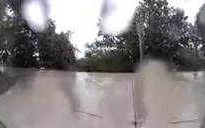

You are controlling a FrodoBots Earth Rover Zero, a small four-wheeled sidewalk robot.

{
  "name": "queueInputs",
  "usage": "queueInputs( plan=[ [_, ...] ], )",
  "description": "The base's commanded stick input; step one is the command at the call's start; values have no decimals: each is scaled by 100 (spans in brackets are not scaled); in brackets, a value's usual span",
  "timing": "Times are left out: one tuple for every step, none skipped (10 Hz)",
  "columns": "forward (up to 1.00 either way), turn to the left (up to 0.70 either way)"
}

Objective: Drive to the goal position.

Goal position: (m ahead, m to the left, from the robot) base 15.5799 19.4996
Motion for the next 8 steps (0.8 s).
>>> queueInputs(
  plan=[
    [85,34],
    [85,34],
    [85,34],
    [85,34],
    [85,34],
    [85,34],
    [85,3],
    [85,0]
  ],
)
